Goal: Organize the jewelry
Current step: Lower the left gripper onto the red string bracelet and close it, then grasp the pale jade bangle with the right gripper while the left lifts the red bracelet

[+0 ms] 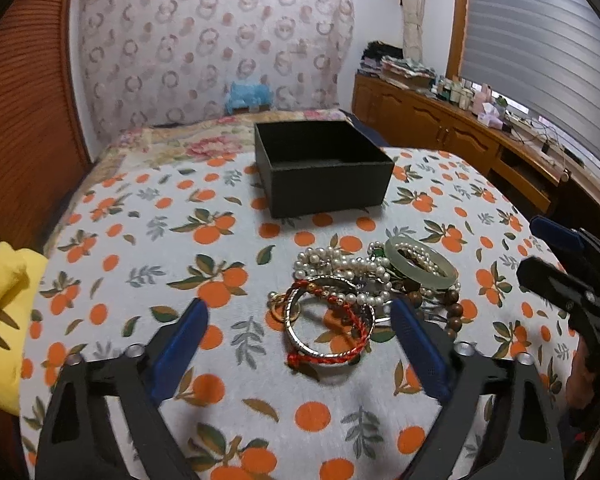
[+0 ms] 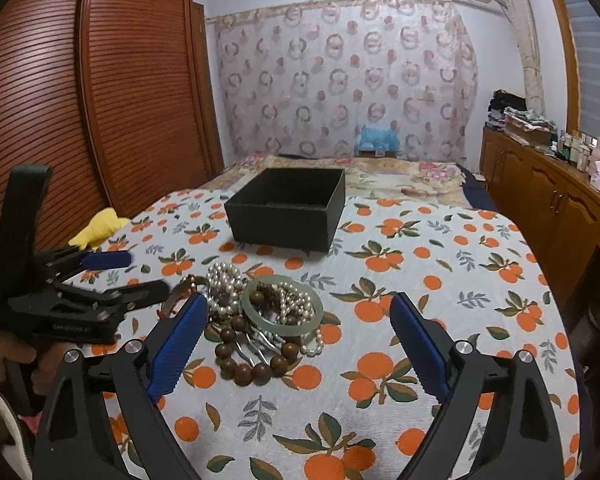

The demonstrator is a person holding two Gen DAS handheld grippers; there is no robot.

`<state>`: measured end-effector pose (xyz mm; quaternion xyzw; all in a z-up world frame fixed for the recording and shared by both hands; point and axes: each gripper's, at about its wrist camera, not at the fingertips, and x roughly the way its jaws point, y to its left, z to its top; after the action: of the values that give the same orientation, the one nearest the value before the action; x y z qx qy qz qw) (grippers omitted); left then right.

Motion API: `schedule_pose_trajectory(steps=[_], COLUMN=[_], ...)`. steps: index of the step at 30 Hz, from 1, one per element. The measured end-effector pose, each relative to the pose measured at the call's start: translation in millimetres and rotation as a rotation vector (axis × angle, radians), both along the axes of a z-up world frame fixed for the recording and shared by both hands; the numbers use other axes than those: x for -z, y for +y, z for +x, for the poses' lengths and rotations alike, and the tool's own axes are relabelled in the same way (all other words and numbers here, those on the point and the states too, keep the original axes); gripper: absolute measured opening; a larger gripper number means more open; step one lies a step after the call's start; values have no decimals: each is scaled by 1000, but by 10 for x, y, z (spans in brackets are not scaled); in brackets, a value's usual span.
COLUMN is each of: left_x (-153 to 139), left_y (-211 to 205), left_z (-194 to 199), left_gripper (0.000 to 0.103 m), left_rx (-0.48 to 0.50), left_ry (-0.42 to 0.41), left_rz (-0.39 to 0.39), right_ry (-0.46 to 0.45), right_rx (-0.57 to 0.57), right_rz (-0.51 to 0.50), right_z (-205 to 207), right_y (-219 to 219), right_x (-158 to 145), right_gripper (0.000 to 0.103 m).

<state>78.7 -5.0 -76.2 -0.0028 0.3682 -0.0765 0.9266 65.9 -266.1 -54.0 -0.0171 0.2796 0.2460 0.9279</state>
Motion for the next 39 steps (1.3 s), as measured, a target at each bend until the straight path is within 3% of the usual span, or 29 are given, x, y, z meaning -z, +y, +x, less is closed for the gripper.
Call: schedule_pose_trajectory(steps=[10, 17, 25, 33, 39], left_x=[119, 190, 190, -48, -242], left_y=[-8, 23, 68, 220, 269], left_z=[269, 325, 343, 140, 4], left_gripper=[44, 32, 10, 8, 8], left_rx=[27, 35, 35, 21, 27], left_ry=[56, 83, 80, 10, -44], left_rz=[-42, -65, -60, -110, -124], right_ry=[39, 50, 59, 74, 95], right_rx=[-23, -32, -43, -74, -123], right_rz=[-20, -28, -41, -65, -80], right_z=[74, 100, 135, 181, 305], right_y=[18, 36, 70, 171, 279], right_x=[111, 127, 144, 188, 211], right_gripper=[91, 91, 91, 91, 74])
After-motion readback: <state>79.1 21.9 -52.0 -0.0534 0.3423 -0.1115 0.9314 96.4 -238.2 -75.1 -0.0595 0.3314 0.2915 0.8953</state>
